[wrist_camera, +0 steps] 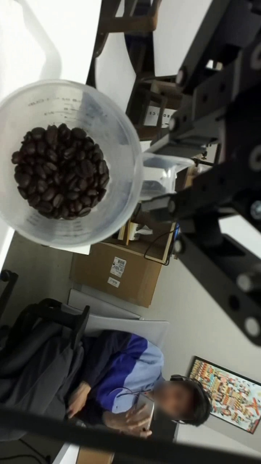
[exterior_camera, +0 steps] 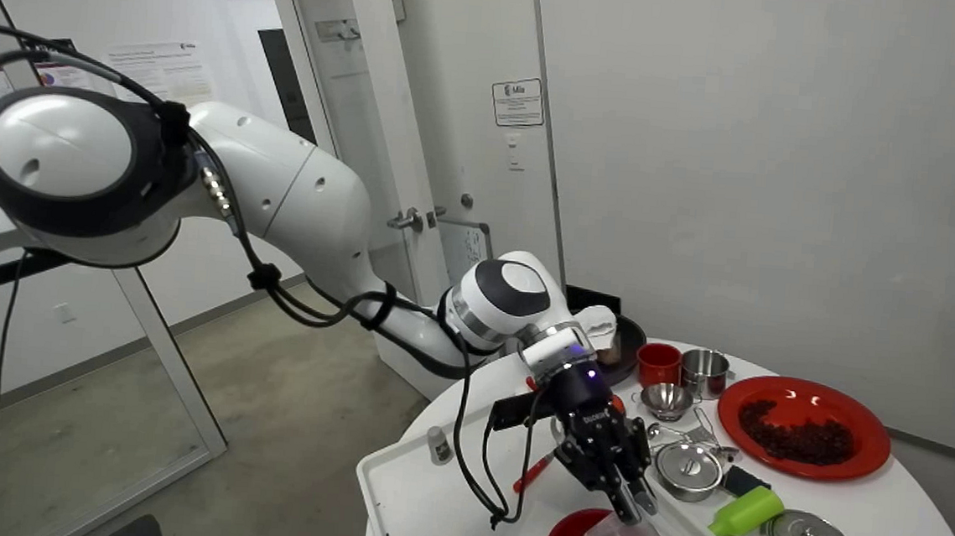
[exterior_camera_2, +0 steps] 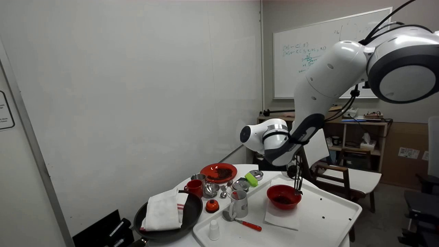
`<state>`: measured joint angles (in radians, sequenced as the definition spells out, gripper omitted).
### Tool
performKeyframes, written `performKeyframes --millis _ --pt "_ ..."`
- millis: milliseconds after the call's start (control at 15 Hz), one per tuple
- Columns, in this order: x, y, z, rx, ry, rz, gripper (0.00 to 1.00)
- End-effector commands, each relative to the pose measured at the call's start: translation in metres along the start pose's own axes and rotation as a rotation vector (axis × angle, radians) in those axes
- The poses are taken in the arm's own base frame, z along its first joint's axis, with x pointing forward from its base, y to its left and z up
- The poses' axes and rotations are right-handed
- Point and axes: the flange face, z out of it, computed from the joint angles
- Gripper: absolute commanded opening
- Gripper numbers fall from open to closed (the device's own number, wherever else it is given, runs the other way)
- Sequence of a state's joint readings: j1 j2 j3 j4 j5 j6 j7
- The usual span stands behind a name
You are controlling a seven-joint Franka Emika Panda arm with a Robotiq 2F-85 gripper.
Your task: Pour the contents in the clear jug into the red bowl
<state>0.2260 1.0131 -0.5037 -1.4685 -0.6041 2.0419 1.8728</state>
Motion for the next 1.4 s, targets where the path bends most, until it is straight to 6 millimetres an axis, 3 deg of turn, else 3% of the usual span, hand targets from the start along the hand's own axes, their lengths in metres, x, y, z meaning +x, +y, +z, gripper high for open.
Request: performKeyframes --millis 0,533,1333 --pt "-0.006 0.003 -0.008 -0.035 0.126 0.062 0.10" --pt "-0.032 0.003 -0.013 -0.074 0.256 0.073 0.10" --pt "-0.062 -0.024 -0.001 -0.053 0.335 0.096 0.10"
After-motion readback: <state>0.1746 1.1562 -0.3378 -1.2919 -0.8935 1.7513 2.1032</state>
